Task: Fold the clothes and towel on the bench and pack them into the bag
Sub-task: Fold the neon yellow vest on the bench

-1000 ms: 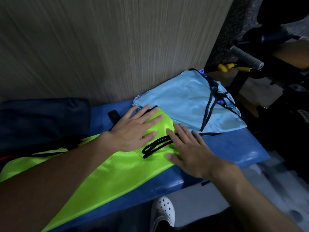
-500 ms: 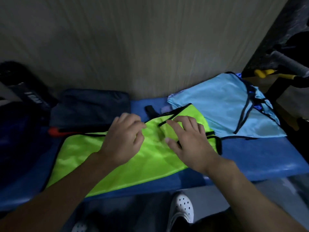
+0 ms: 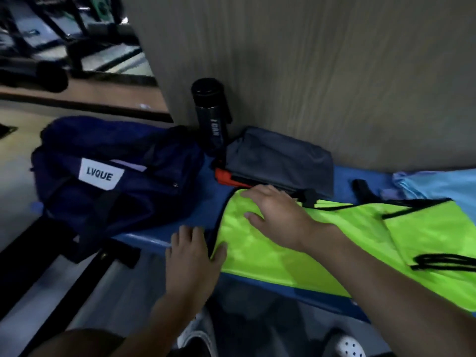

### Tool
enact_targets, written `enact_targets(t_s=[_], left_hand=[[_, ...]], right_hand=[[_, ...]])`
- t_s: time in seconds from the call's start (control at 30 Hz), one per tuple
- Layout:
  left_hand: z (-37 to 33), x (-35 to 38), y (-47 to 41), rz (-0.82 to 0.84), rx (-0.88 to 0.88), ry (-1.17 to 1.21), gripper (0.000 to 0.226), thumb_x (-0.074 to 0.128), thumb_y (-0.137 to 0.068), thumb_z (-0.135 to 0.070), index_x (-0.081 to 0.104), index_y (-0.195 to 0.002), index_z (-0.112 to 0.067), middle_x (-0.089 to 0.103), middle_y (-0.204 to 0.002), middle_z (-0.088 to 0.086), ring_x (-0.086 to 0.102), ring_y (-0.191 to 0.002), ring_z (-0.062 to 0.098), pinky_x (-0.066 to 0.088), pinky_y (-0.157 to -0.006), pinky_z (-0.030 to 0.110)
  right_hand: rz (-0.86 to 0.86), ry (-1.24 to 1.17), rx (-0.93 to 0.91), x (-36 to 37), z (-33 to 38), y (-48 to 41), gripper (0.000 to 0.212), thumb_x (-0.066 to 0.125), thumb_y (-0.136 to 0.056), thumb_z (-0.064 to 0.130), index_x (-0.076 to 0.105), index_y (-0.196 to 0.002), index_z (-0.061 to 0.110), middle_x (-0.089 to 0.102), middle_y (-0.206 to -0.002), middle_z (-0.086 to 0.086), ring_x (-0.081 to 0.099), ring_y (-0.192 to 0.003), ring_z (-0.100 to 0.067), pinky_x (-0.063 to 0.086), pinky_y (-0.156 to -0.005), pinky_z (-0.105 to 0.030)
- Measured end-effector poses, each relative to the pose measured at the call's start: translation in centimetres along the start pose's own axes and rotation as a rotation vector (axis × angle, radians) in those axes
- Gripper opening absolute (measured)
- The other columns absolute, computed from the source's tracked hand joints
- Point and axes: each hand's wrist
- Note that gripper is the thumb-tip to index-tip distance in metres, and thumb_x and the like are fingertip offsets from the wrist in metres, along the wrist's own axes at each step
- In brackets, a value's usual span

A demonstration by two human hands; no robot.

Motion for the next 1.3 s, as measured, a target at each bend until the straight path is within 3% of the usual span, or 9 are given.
enact_targets(t_s=[0.13, 0.4, 0.6, 0.73, 0.83, 1.0, 1.13, 1.23, 1.3], left_hand=[[-0.3, 0.6, 1.7, -0.096, -0.073, 0.192, 0.039, 0.083, -0.073, -0.035, 0.062, -0.094, -0.01, 0.052, -0.098, 0.01, 0.052, -0.092, 0.035, 0.047, -0.075, 0.045], [-1.4, 1.6, 3.2, -0.09, -0.266, 0.502, 0.045, 0.083, -0.077, -0.035, 0.061, -0.108, -0.011, 0.037, -0.117, -0.003, 0.042, -0.113, 0.021, 0.046, -0.092, 0.042], [-2.1, 0.8, 3.1, -0.052, -0.37, 0.537, 0.027, 0.081, -0.078, -0.033, 0.071, -0.094, -0.013, 0.034, -0.106, -0.009, 0.046, -0.105, 0.02, 0.045, -0.093, 0.042], [-1.6, -0.4, 3.2, -0.071, -0.374, 0.633, 0.014, 0.077, -0.083, -0.025, 0.068, -0.087, -0.015, 0.054, -0.093, -0.008, 0.059, -0.088, 0.021, 0.049, -0.086, 0.042], [-0.6, -3.0, 2.6, -0.147, -0.431, 0.803, 0.014, 0.072, -0.086, -0.013, 0.06, -0.082, -0.018, 0.061, -0.07, -0.011, 0.062, -0.071, 0.009, 0.046, -0.067, 0.021], [-0.3, -6.7, 2.4, -0.262, -0.28, 0.977, 0.031, 0.071, -0.086, -0.002, 0.051, -0.093, -0.024, 0.06, -0.076, -0.028, 0.054, -0.065, -0.002, 0.04, -0.058, 0.009], [-2.3, -6.6, 3.4, -0.194, -0.127, 1.023, 0.053, 0.071, -0.081, 0.007, 0.05, -0.105, -0.035, 0.059, -0.09, -0.029, 0.058, -0.082, 0.0, 0.043, -0.07, 0.009], [-4.2, -5.7, 3.7, -0.126, -0.005, 1.0, 0.06, 0.071, -0.077, 0.002, 0.052, -0.106, -0.048, 0.062, -0.098, -0.019, 0.06, -0.094, 0.007, 0.046, -0.08, 0.015], [-5.7, -5.0, 4.1, -0.076, 0.1, 0.939, 0.053, 0.066, -0.073, -0.007, 0.052, -0.107, -0.046, 0.062, -0.096, -0.017, 0.058, -0.094, 0.003, 0.044, -0.082, 0.016]], right_hand=[[0.166, 0.138, -0.069, 1.1, 0.3, -4.0, 0.051, 0.045, -0.101, 0.02, 0.032, -0.15, 0.022, 0.035, -0.155, 0.005, 0.028, -0.139, -0.016, 0.026, -0.108, -0.033], [0.285, 0.575, -0.202, 1.0, 1.0, -7.5, 0.061, 0.048, -0.093, 0.01, 0.031, -0.149, 0.027, 0.047, -0.133, 0.007, 0.034, -0.111, -0.021, 0.028, -0.089, -0.038], [0.315, 0.526, -0.197, 0.7, 1.3, -8.5, 0.018, 0.056, -0.088, 0.017, 0.063, -0.104, 0.023, 0.052, -0.095, 0.011, 0.032, -0.101, -0.017, 0.024, -0.082, -0.035], [0.256, 0.385, -0.169, 0.0, 1.2, -8.2, 0.011, 0.058, -0.09, 0.023, 0.062, -0.1, 0.024, 0.057, -0.099, 0.008, 0.033, -0.101, -0.014, 0.029, -0.088, -0.035], [0.144, 0.148, -0.096, -0.6, 2.3, -8.5, 0.014, 0.062, -0.09, 0.022, 0.062, -0.103, 0.026, 0.05, -0.098, 0.007, 0.037, -0.104, -0.013, 0.024, -0.087, -0.032], [0.016, -0.125, -0.016, -1.9, 3.2, -8.7, 0.017, 0.07, -0.085, 0.016, 0.064, -0.094, 0.029, 0.049, -0.085, 0.022, 0.047, -0.104, -0.01, 0.029, -0.106, -0.042], [0.028, -0.148, -0.032, -3.8, 0.5, -6.7, 0.027, 0.074, -0.079, 0.021, 0.062, -0.075, 0.045, 0.065, -0.089, 0.015, 0.054, -0.101, -0.012, 0.042, -0.097, -0.054], [0.044, -0.155, -0.094, -5.2, -2.4, -4.3, 0.013, 0.074, -0.071, 0.024, 0.068, -0.074, 0.036, 0.07, -0.085, 0.007, 0.063, -0.086, -0.016, 0.051, -0.084, -0.045], [0.043, -0.128, -0.099, -5.7, -4.1, -2.3, 0.013, 0.078, -0.069, 0.015, 0.072, -0.078, 0.022, 0.07, -0.089, 0.002, 0.061, -0.09, -0.013, 0.043, -0.094, -0.028]])
Point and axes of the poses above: each hand's wrist, its own y-axis away from the middle knuckle, its own x-axis out of the palm, z = x × y
